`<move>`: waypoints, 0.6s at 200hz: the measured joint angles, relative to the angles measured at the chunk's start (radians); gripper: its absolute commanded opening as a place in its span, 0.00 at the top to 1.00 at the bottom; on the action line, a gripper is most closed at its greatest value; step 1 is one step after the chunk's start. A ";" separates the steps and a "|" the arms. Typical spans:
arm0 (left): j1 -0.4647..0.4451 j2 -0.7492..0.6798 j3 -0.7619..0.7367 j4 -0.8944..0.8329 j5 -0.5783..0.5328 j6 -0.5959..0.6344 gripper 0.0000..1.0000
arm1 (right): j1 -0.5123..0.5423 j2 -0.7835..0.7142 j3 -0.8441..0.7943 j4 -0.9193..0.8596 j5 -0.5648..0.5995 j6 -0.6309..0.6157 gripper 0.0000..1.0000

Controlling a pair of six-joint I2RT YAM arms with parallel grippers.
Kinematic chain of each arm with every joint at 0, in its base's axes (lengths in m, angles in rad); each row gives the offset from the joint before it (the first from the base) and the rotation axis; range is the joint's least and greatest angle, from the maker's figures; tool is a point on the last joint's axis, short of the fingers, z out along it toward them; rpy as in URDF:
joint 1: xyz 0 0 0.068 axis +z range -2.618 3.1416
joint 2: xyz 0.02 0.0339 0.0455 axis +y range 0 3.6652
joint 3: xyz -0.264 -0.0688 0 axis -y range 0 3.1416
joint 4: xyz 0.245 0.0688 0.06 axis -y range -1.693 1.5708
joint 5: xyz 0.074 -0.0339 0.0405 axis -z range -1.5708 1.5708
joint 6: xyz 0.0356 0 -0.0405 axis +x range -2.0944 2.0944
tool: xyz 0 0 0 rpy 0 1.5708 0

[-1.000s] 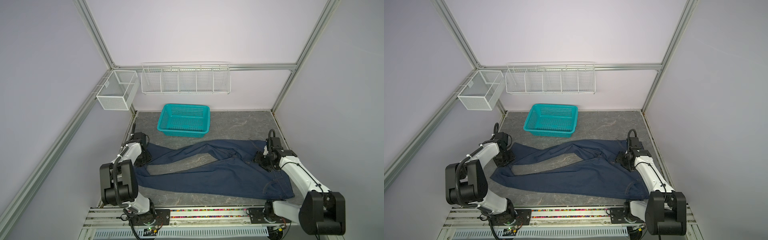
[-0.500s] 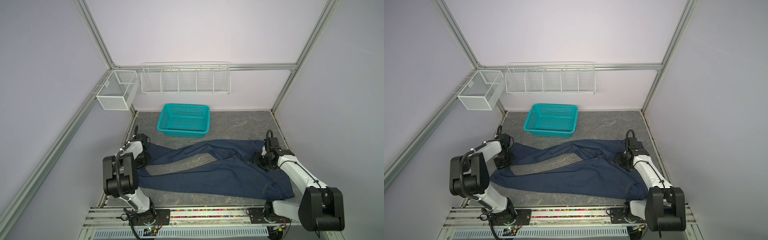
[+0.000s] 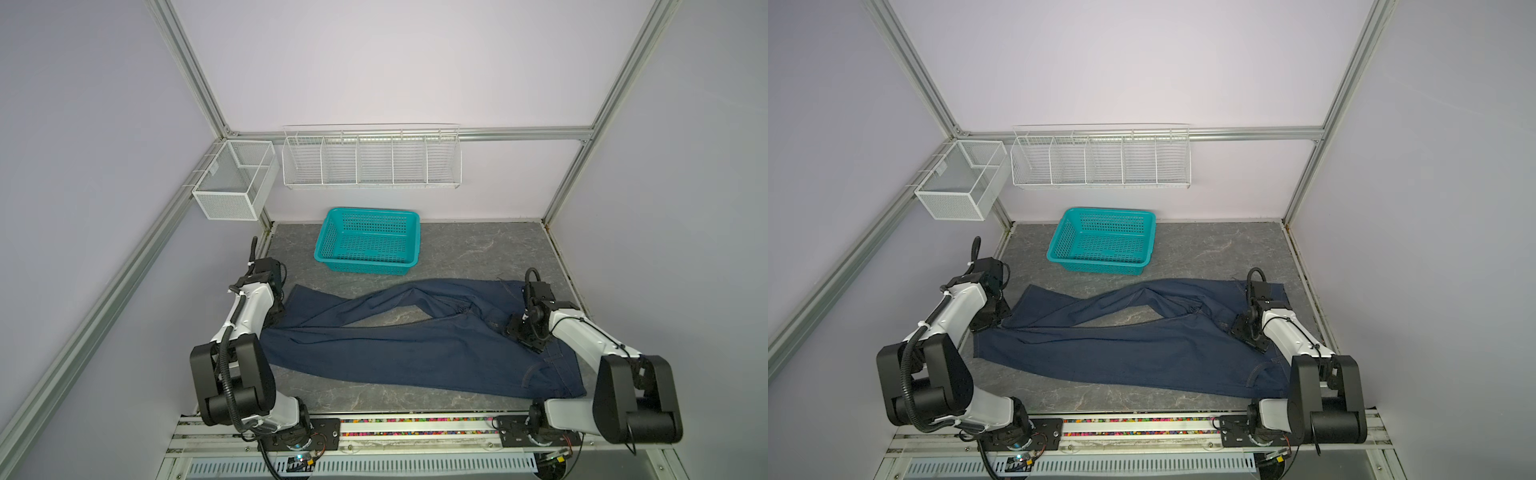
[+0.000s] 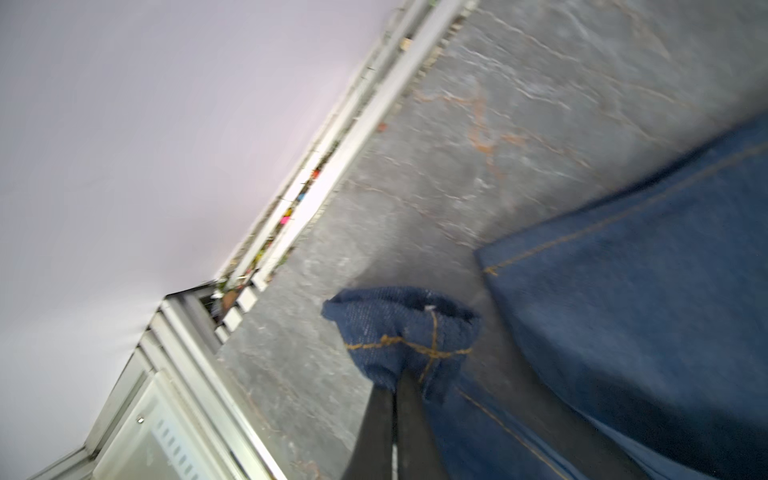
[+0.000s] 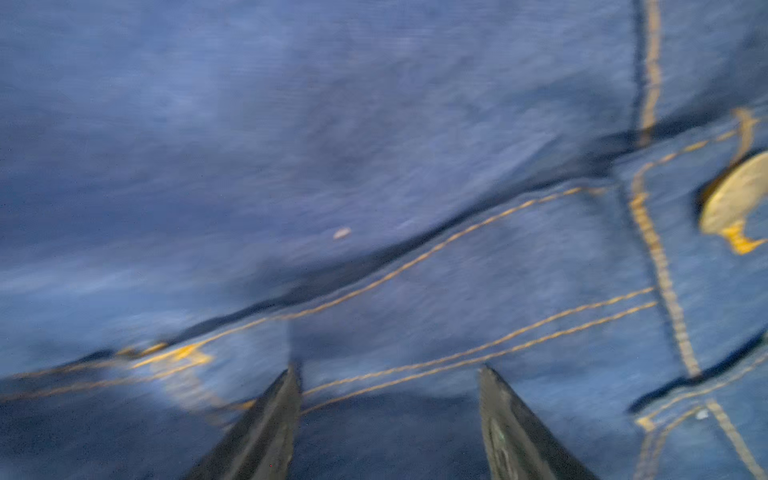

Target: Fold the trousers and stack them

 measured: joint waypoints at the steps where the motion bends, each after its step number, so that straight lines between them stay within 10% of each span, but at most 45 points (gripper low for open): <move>1: 0.002 0.000 0.000 -0.001 -0.003 -0.001 1.00 | 0.000 0.001 -0.001 0.000 0.002 0.000 0.29; 57: 0.042 0.018 0.003 0.006 -0.057 -0.033 1.00 | -0.001 0.017 -0.020 0.003 0.045 0.004 0.29; 120: 0.045 0.084 0.004 0.051 -0.047 -0.013 0.45 | -0.024 -0.022 0.003 -0.021 0.018 -0.013 0.26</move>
